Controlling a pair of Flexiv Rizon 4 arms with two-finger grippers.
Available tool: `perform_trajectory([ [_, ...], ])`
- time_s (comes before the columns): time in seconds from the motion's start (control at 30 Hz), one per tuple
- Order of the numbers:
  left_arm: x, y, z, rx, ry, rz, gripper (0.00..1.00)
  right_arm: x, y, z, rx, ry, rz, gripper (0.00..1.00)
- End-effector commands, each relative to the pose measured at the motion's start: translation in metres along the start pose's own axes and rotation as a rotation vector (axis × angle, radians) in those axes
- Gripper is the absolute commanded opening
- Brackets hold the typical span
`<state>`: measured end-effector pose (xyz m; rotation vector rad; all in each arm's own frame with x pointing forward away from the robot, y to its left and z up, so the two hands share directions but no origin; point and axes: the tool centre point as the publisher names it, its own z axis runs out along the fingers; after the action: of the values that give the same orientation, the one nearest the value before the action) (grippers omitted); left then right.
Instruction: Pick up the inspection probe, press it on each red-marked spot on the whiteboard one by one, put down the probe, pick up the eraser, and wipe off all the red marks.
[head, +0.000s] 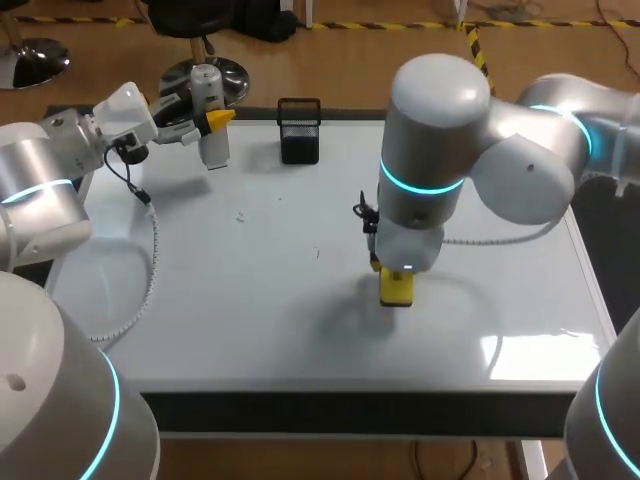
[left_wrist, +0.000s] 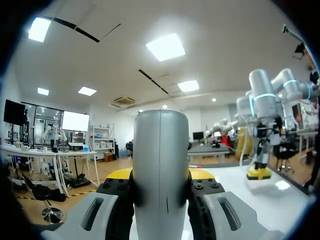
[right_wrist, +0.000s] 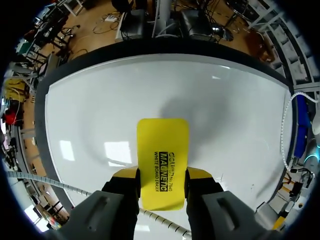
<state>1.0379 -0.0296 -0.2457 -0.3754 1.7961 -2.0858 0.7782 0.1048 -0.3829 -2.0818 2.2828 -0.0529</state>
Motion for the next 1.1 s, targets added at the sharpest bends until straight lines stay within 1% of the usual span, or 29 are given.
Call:
perform_trajectory([
  [0.03, 0.0, 0.0, 0.0, 0.002, -0.001, 0.001, 0.0, 0.008, -0.016, -0.007, -0.015, 0.005, 0.002, 0.0],
  [0.07, 0.0, 0.0, 0.0, 0.002, -0.001, 0.001, 0.0, 0.009, -0.021, -0.007, -0.008, 0.024, 0.005, 0.0],
  [0.17, 0.0, 0.0, 0.0, 0.002, -0.001, 0.001, 0.0, 0.015, -0.039, -0.01, 0.004, 0.019, 0.027, 0.0],
  [0.33, 0.0, 0.0, 0.0, 0.002, -0.001, 0.001, 0.0, 0.023, -0.077, -0.015, 0.038, 0.044, 0.045, 0.0],
  [0.37, 0.0, 0.0, 0.0, 0.002, -0.001, 0.001, 0.0, 0.026, -0.086, -0.017, 0.039, 0.037, 0.057, 0.0],
  [0.4, 0.0, 0.0, 0.0, 0.002, -0.001, 0.001, 0.0, 0.028, -0.095, -0.017, 0.056, 0.056, 0.059, 0.0],
  [0.47, 0.0, 0.0, 0.0, 0.002, -0.001, 0.001, 0.0, 0.032, -0.113, -0.018, 0.057, 0.035, 0.079, 0.0],
  [0.5, 0.0, 0.0, 0.0, 0.002, -0.001, 0.001, 0.0, 0.034, -0.122, -0.017, 0.064, 0.048, 0.083, 0.0],
  [0.57, 0.0, 0.0, 0.0, 0.002, -0.001, 0.001, 0.0, 0.037, -0.139, -0.017, 0.061, 0.028, 0.097, 0.0],
  [0.6, 0.0, 0.0, 0.0, 0.002, -0.001, 0.001, 0.0, 0.038, -0.147, -0.018, 0.065, 0.042, 0.097, 0.0],
  [0.67, 0.0, 0.0, 0.0, 0.002, -0.001, 0.001, 0.0, 0.04, -0.163, -0.018, 0.062, 0.032, 0.107, 0.0],
  [0.7, 0.0, 0.0, 0.0, 0.002, -0.001, 0.001, 0.0, 0.041, -0.17, -0.018, 0.064, 0.047, 0.107, 0.0],
  [0.77, 0.0, 0.0, 0.0, 0.002, -0.001, 0.001, 0.0, 0.046, -0.184, -0.017, 0.045, 0.032, 0.111, 0.0],
  [0.8, 0.0, 0.0, 0.0, 0.002, -0.001, 0.001, 0.0, 0.047, -0.19, -0.016, 0.043, 0.042, 0.112, 0.0],
  [0.87, 0.0, 0.0, 0.0, 0.002, -0.001, 0.001, 0.0, 0.049, -0.198, -0.018, 0.039, 0.034, 0.112, 0.0],
  [0.9, 0.0, 0.0, 0.0, 0.002, -0.001, 0.001, 0.0, 0.052, -0.203, -0.018, 0.037, 0.038, 0.114, 0.0],
  [0.93, 0.0, 0.0, 0.0, 0.002, -0.001, 0.001, 0.0, 0.055, -0.207, -0.019, 0.031, 0.025, 0.126, 0.0],
  [0.97, 0.0, 0.0, 0.0, 0.002, -0.001, 0.001, 0.0, 0.059, -0.213, -0.018, 0.031, 0.04, 0.13, 0.0],
  [1.03, 0.0, 0.0, 0.0, 0.002, -0.001, 0.001, 0.0, 0.066, -0.222, -0.017, 0.026, 0.029, 0.151, 0.0],
  [1.1, 0.0, 0.0, 0.0, 0.002, -0.001, 0.001, 0.0, 0.072, -0.232, -0.015, 0.026, 0.042, 0.149, 0.0],
])
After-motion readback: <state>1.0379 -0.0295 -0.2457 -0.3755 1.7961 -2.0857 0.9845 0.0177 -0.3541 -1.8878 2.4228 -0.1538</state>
